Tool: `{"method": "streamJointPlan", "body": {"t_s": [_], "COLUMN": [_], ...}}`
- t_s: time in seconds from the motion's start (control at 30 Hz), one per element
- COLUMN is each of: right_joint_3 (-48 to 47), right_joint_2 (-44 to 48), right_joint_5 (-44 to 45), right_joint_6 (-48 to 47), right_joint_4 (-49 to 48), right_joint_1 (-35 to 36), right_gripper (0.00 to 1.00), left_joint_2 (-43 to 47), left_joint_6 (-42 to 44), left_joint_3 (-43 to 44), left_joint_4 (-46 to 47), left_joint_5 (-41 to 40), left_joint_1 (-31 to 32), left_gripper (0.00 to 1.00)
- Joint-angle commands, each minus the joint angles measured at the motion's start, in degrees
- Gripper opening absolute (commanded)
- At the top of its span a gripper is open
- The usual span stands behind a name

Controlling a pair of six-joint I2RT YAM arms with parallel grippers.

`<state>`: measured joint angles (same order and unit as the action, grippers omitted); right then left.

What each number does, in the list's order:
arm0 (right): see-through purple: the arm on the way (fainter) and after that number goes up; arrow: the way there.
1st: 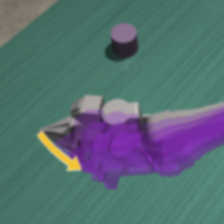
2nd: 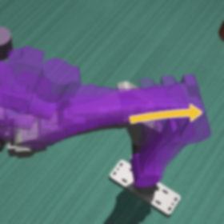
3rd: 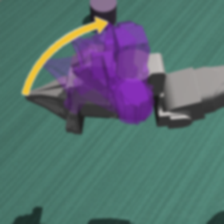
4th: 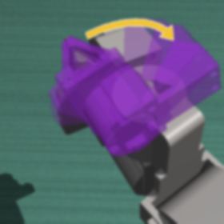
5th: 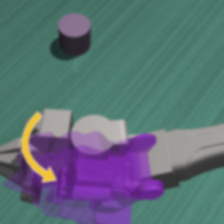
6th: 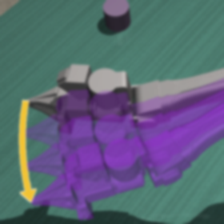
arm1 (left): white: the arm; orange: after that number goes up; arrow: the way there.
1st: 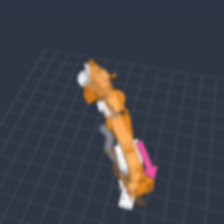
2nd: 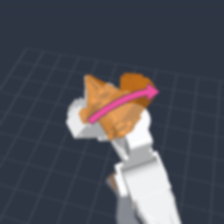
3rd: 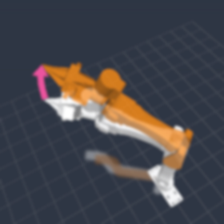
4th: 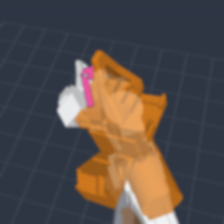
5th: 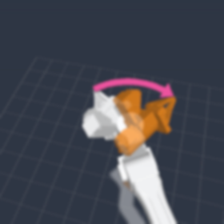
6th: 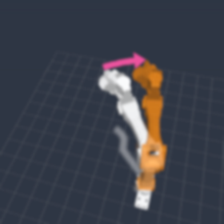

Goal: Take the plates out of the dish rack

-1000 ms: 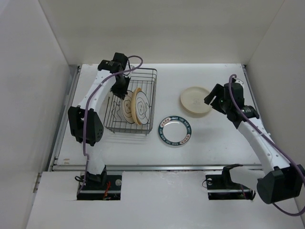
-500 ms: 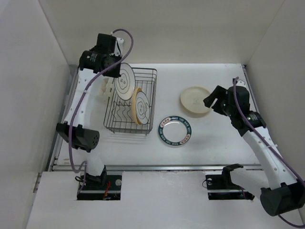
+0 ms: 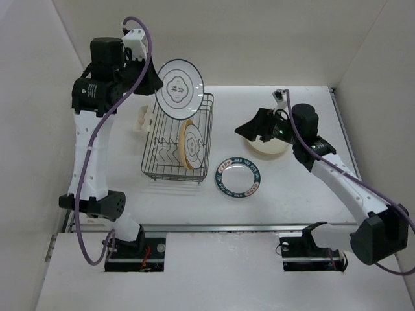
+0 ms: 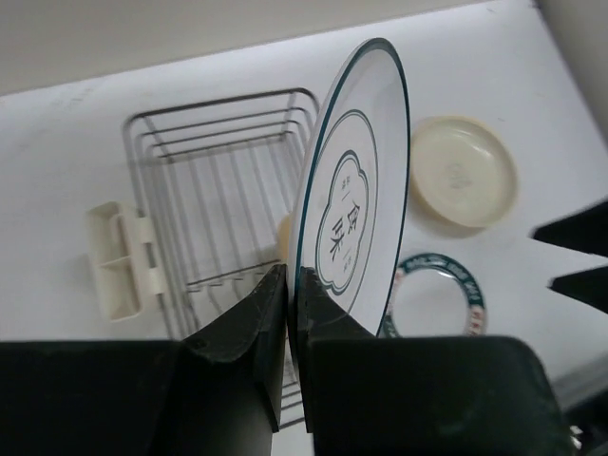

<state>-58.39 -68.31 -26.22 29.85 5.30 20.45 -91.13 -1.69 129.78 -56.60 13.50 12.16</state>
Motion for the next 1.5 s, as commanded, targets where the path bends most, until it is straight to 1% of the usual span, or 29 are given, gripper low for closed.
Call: {"method": "streamJointPlan", "body": {"t_s": [0.0,0.03,0.13,0.23,0.33,0.57,0.63,0.7,0.73,0.77,0.8,0.83,0.9,0.93,1.0,1.1,1.2,1.33,1.4,1.47], "right_joint_3": [-3.04,-3.04,-3.74,-4.97,-5.51,-6.65,-6.13,-6.12,-6.73,-6.74,-6.74,-6.74,-7.26,-7.87,-8.49,-9.63,-9.64,-9.64,-9.64,-9.64], "right_joint_2": [-3.04,-3.92,-7.18,-10.52,-13.68,-21.07,-21.85,-22.39,-22.39,-22.39,-22.39,-21.87,-19.77,-18.88,-16.07,-14.65,-14.04,-16.14,-18.25,-20.96], "right_joint_5": [-13.67,-15.25,-16.49,-17.28,-17.29,-13.78,-13.77,-15.0,-15.0,-15.0,-14.13,-14.12,-11.67,-10.36,-5.88,-2.27,-2.26,-2.26,-3.75,-7.17], "right_joint_6": [3.18,4.07,6.01,6.01,6.54,7.16,7.16,7.94,8.47,8.47,8.47,8.47,6.73,4.63,2.51,-0.48,-1.54,-1.54,-1.54,-1.54], "right_joint_4": [-17.32,-21.0,-24.46,-24.46,-25.25,-24.11,-24.11,-25.68,-25.69,-25.69,-25.69,-24.73,-21.84,-19.91,-13.76,-7.52,-5.13,-5.12,-5.73,-7.4], "right_joint_1": [0.82,0.82,0.82,1.35,1.88,1.88,1.88,1.88,1.88,1.88,1.88,1.88,1.88,1.88,1.35,1.35,1.35,1.35,1.35,1.35], "right_gripper": [0.85,0.86,0.86,0.86,0.86,0.86,0.79,0.68,0.66,0.66,0.73,0.76,0.78,0.78,0.78,0.78,0.78,0.78,0.78,0.78], "left_joint_2": [-4.13,-5.88,-8.35,-10.02,-11.25,-12.58,-12.58,-12.58,-13.19,-13.19,-13.19,-13.19,-13.19,-13.19,-13.19,-13.19,-13.72,-13.72,-14.25,-14.25], "left_joint_6": [-4.99,-4.99,-3.59,0.54,0.55,-0.06,-0.06,0.73,1.51,1.52,1.52,1.52,2.56,2.57,4.06,5.21,5.21,4.6,4.59,4.59], "left_joint_3": [-0.83,-1.88,-4.27,-4.27,-5.76,-5.76,-6.29,-6.81,-6.82,-7.34,-7.34,-7.34,-7.34,-6.56,-5.94,-5.41,-5.41,-5.41,-5.41,-5.41], "left_joint_4": [2.81,2.29,2.28,-1.58,-1.59,-1.59,-1.59,-2.38,-3.33,-3.95,-3.96,-3.96,-3.96,-3.96,-3.96,-4.66,-4.66,-4.66,-4.66,-5.19], "left_joint_5": [23.35,26.2,31.93,31.33,30.36,34.57,35.19,35.72,35.72,35.72,35.11,33.8,30.2,26.79,24.57,24.56,26.14,28.08,30.0,31.84], "left_joint_1": [-1.97,-1.97,-1.44,1.1,1.81,1.81,1.81,1.81,1.81,1.81,1.81,1.81,1.81,1.81,1.81,1.81,1.81,1.81,1.81,1.81], "left_gripper": [0.0,0.0,0.0,0.0,0.0,0.0,0.0,0.0,0.0,0.0,0.0,0.0,0.0,0.0,0.0,0.0,0.0,0.0,0.0,0.0]}}
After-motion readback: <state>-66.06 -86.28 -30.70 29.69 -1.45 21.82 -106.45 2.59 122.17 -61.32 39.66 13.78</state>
